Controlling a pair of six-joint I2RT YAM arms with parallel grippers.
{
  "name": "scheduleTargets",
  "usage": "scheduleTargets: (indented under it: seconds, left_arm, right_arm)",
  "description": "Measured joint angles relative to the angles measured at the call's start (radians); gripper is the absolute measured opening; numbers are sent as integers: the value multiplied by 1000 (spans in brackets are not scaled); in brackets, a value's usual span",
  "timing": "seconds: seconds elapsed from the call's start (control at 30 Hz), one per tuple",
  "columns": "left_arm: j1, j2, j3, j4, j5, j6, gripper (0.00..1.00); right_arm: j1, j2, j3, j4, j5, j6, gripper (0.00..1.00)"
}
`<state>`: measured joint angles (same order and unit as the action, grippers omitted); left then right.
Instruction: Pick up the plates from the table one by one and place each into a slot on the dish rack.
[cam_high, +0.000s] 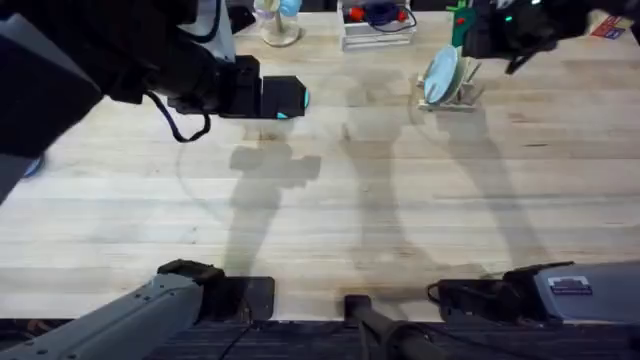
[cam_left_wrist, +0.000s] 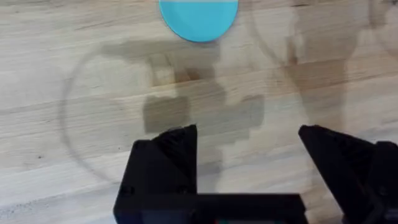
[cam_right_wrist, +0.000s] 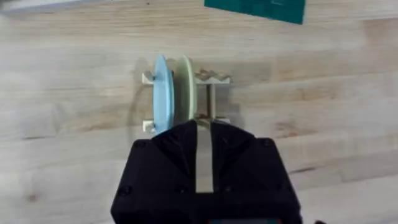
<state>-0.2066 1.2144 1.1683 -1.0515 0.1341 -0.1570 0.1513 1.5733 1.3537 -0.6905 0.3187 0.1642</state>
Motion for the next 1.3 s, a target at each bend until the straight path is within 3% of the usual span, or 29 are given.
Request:
scheduleTargets:
  seconds: [0.4, 0.5, 0.6, 0.73, 0.77, 1.0, 1.2, 1.27, 1.3]
  left_arm:
    - [0, 0, 0, 0, 0, 0, 993]
    - [0, 0, 0, -1, 0, 0, 993]
    - [0, 0, 0, -4, 0, 0, 993]
    - [0, 0, 0, -4, 0, 0, 993]
    - [0, 0, 0, -4, 0, 0, 993]
    - [0, 0, 0, -4, 0, 0, 994]
    - [0, 0, 0, -4, 0, 0, 990]
    - [0, 0, 0, -4, 0, -1, 833]
    - [0, 0, 0, -4, 0, 0, 669]
  right_arm:
    - [0, -231, 6, -254, 3, 0, 233]
    - [0, -310, 6, -292, 3, 0, 303]
    - [0, -396, 6, -332, 3, 6, 428]
    - [0, -517, 6, -386, 2, 27, 952]
    - [0, -546, 6, -396, 2, 33, 982]
    - [0, -725, 7, -416, -56, 53, 995]
    - [0, -802, 11, -418, -94, 59, 995]
    - [0, -812, 11, -418, -99, 61, 995]
    - [0, -815, 11, -418, -100, 61, 995]
